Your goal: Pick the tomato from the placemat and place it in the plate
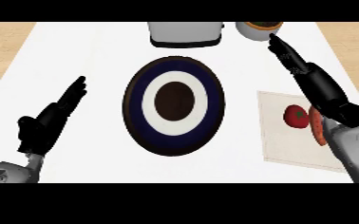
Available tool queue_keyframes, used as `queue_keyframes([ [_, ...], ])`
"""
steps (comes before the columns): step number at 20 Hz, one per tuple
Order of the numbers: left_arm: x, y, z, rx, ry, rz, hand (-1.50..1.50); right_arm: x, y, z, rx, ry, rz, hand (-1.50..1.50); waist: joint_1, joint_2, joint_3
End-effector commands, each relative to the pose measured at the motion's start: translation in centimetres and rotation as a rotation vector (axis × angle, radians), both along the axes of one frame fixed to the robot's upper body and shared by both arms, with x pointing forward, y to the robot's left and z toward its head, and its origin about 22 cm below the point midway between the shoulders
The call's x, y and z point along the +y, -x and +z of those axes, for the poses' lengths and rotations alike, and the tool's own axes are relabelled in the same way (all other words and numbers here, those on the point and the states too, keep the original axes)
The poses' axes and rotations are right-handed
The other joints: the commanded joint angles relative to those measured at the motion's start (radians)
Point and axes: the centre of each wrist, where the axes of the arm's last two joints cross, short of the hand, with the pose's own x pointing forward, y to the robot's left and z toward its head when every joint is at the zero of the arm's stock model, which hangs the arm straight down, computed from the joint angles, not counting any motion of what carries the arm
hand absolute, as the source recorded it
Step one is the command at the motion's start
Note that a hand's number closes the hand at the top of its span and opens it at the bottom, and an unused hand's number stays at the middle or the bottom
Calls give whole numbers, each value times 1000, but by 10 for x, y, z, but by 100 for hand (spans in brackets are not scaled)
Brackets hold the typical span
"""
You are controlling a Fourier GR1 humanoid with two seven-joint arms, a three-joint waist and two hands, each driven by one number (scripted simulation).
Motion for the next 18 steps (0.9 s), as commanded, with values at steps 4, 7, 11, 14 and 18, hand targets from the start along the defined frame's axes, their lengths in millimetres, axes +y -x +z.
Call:
queue_keyframes([
  [4,-14,-32,54,-232,51,17,0,34,-16,-40,54,-124,-91,150,49,22,-6],
  [7,-16,-38,58,-256,56,21,0,-49,-16,-23,54,476,-342,150,27,19,-43],
  [11,-15,-43,72,-279,97,29,0,9,1,-102,153,301,-636,150,41,24,-7],
  [14,-25,-43,74,-271,127,55,0,33,18,-131,93,34,-722,-150,30,22,-3],
  [18,-33,-44,84,-287,105,51,0,59,29,-147,-51,-105,-713,-150,31,21,-5],
])
